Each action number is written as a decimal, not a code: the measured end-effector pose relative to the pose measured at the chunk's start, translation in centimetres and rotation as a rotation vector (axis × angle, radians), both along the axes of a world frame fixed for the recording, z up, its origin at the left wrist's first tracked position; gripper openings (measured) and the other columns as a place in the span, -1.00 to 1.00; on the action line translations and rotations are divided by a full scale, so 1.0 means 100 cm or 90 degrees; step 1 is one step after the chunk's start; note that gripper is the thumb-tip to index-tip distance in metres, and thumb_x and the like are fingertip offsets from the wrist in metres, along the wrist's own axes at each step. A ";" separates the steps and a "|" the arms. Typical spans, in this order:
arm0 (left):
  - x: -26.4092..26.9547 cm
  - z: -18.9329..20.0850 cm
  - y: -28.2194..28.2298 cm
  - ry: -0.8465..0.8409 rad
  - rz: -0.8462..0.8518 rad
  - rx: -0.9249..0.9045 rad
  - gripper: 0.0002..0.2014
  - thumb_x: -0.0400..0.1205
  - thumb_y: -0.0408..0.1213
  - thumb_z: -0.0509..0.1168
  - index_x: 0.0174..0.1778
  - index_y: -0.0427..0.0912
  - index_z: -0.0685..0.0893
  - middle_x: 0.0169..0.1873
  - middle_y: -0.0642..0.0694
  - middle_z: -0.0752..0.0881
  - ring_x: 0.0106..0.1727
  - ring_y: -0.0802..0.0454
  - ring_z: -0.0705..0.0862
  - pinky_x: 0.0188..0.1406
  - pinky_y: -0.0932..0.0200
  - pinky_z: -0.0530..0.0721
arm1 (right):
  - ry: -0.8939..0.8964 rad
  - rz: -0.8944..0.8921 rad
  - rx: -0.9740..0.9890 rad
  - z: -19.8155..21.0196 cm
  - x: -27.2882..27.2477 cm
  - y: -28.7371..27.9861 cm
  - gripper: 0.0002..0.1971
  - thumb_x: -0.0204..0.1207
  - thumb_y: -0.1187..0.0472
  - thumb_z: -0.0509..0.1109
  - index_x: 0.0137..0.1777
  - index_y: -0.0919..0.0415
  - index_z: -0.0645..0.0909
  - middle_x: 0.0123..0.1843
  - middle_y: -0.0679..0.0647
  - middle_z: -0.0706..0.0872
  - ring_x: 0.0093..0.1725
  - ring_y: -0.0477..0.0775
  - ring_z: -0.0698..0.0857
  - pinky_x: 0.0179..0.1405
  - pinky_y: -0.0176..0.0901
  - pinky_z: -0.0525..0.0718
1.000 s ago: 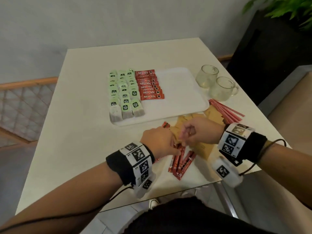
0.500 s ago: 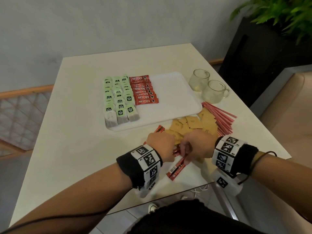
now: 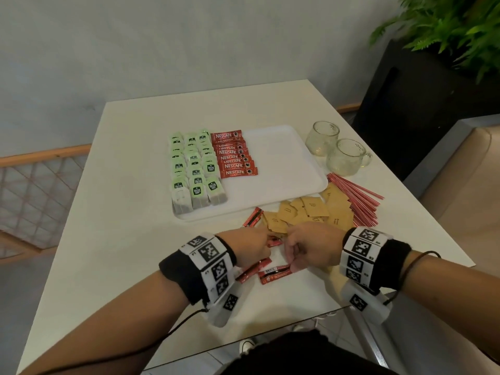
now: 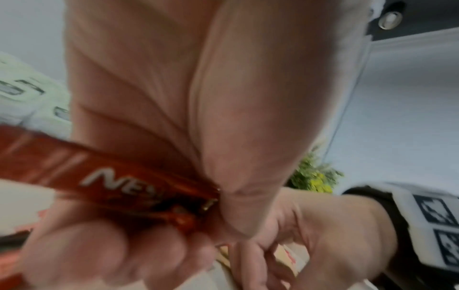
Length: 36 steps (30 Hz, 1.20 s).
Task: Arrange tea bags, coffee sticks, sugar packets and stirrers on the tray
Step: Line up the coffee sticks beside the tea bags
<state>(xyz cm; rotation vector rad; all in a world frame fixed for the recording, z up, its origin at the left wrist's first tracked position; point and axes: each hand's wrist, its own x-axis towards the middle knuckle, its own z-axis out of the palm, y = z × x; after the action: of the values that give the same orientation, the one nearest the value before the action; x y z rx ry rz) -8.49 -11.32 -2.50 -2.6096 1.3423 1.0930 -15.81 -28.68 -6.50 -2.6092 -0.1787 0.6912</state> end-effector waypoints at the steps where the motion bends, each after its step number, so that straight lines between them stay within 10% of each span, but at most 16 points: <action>1: 0.004 0.003 0.003 0.008 0.007 -0.007 -0.69 0.79 -0.21 0.06 0.33 -0.36 0.39 -0.17 -0.12 0.52 -0.24 0.03 0.50 -0.28 0.19 0.44 | 0.005 0.007 0.007 0.001 0.002 -0.001 -0.89 0.35 0.02 0.60 -0.20 -0.06 0.74 -0.17 -0.19 0.70 -0.17 -0.23 0.64 -0.13 -0.29 0.60; 5: 0.024 0.012 0.015 0.014 0.031 -0.025 -0.77 0.75 -0.15 0.12 0.03 -0.26 0.54 -0.17 -0.16 0.56 -0.24 -0.01 0.48 -0.27 0.15 0.40 | 0.044 -0.018 0.103 0.024 0.021 -0.008 -0.90 0.40 0.10 0.59 -0.15 0.08 0.76 -0.36 -0.27 0.73 -0.33 -0.34 0.64 -0.27 -0.52 0.51; 11: 0.056 0.017 0.031 -0.026 0.161 -0.185 -0.73 0.62 -0.01 0.36 0.02 -0.16 0.62 -0.20 -0.02 0.64 -0.23 0.06 0.57 -0.33 0.20 0.45 | 0.006 -0.125 0.274 0.045 0.059 -0.021 -0.91 0.56 0.28 0.44 0.04 0.21 0.69 -0.25 0.12 0.74 -0.36 -0.14 0.64 -0.27 -0.28 0.61; 16: 0.078 0.008 0.040 0.006 0.313 -0.394 -0.58 0.49 -0.20 0.54 0.24 0.03 0.60 -0.31 0.05 0.62 -0.36 0.16 0.54 -0.42 0.39 0.41 | 0.039 -0.266 0.374 0.042 0.096 -0.019 -0.80 0.69 0.32 0.23 0.07 0.16 0.69 -0.36 0.06 0.65 -0.40 -0.05 0.62 -0.36 -0.21 0.57; 22: 0.097 -0.007 0.039 0.024 0.385 -0.569 -0.84 0.54 -0.11 0.51 0.00 0.05 0.76 -0.24 0.15 0.76 -0.35 0.37 0.62 -0.31 0.45 0.50 | 0.073 -0.314 0.459 0.045 0.129 -0.003 -0.76 0.70 0.40 0.16 0.02 0.27 0.68 -0.38 0.07 0.53 -0.42 -0.01 0.60 -0.39 -0.22 0.57; 28: 0.114 -0.011 0.034 0.008 0.445 -0.619 -0.94 0.60 -0.02 0.43 -0.18 0.17 0.75 -0.45 0.28 0.68 -0.40 0.35 0.57 -0.37 0.45 0.42 | 0.059 -0.311 0.407 0.047 0.149 0.011 -0.63 0.73 0.04 0.16 0.06 0.26 0.72 -0.41 0.03 0.52 -0.47 0.00 0.54 -0.45 -0.24 0.56; 36: 0.125 -0.011 0.024 0.422 0.775 -0.602 -0.77 0.62 -0.05 0.41 -0.03 -0.14 0.65 -0.58 0.09 0.39 -0.63 0.18 0.21 -0.75 0.33 0.17 | -0.068 -0.331 0.451 0.035 0.162 0.015 -0.80 0.64 0.11 0.34 -0.16 0.18 0.66 -0.44 -0.02 0.63 -0.49 -0.06 0.54 -0.39 -0.22 0.56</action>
<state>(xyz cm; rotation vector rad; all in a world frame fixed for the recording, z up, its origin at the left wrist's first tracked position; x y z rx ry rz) 4.00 -8.94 -3.65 -4.1983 -0.0964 1.8372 0.38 -27.18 -3.03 -1.8851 0.1906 0.2341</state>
